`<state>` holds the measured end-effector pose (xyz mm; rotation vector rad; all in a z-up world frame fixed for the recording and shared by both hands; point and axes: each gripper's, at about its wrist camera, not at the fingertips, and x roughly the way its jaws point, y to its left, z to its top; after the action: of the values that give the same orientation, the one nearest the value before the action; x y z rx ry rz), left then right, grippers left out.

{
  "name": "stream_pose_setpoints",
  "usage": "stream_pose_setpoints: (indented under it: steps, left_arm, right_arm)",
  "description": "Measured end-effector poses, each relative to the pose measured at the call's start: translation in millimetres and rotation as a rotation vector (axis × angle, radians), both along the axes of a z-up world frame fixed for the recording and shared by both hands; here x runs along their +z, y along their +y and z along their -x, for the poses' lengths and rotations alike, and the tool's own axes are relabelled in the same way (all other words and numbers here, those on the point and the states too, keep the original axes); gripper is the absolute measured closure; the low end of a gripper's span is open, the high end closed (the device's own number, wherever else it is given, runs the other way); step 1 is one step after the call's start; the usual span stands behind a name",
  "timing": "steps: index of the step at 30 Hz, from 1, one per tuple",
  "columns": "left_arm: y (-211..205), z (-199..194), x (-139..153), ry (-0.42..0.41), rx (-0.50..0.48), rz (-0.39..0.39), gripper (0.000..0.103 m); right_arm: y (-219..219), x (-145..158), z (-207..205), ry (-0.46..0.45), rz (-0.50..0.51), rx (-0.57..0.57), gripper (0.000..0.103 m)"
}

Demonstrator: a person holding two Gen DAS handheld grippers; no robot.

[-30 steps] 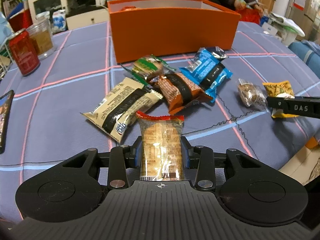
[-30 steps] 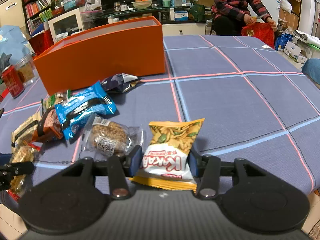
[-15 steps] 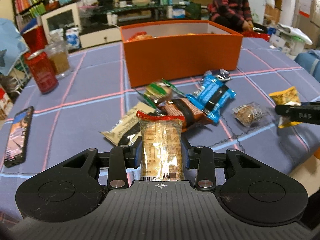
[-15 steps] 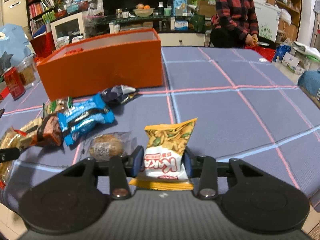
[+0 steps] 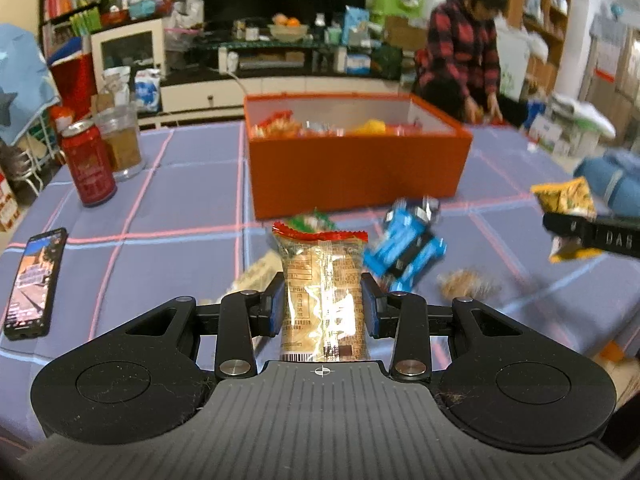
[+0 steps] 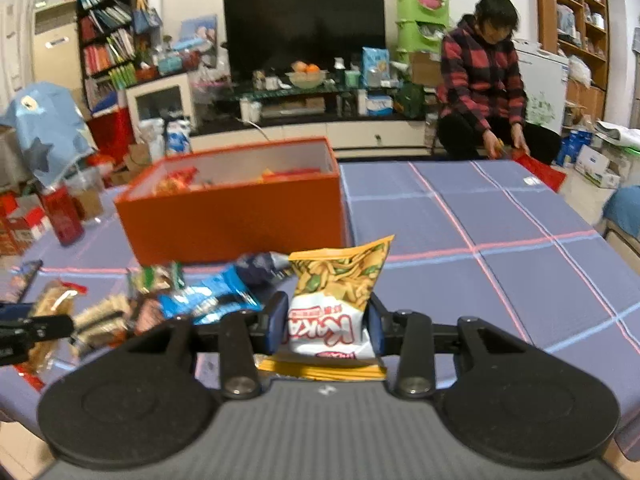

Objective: Organize snacks
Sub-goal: 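Lift both held bags and carry them over the orange box, then open both tools to drop the bags into the orange box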

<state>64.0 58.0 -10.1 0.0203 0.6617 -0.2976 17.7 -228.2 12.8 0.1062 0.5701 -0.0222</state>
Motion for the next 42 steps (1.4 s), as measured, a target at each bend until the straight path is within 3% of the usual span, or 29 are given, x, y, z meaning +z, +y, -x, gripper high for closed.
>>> stream_pose_setpoints:
  steps: [6,10,16,20,28,37,39,40,42]
  left_arm:
    - [-14,-43,44,-0.091,0.025,0.069,0.103]
    - [-32,-100,64,-0.137,0.067,0.082,0.103]
    - [-57,-188,54,-0.131,0.133,0.02,0.103]
    - [-73,-223,41,-0.12,0.143,-0.016,0.103]
    - [-94,-250,13,-0.075,0.156,-0.064,0.103]
    - [-97,-246,7,-0.055,0.154,-0.09,0.103]
    - [-96,-245,9,-0.056,0.138,-0.093,0.066]
    - [-95,-242,10,-0.071,0.145,-0.1,0.044]
    - [-90,-235,15,-0.109,0.165,-0.116,0.038]
  right_arm:
    - [2,45,-52,-0.087,-0.007,0.077,0.063]
    - [4,66,-113,-0.134,-0.052,0.104,0.063]
    - [12,55,-187,-0.123,-0.076,0.121,0.063]
    - [13,41,-219,-0.087,-0.052,0.12,0.063]
    - [10,22,-242,-0.04,-0.065,0.121,0.063]
    - [17,20,-237,-0.029,-0.044,0.128,0.063]
    - [17,19,-237,-0.029,-0.04,0.128,0.059]
    - [16,21,-237,-0.038,-0.04,0.122,0.052]
    - [14,26,-233,-0.067,-0.041,0.115,0.041]
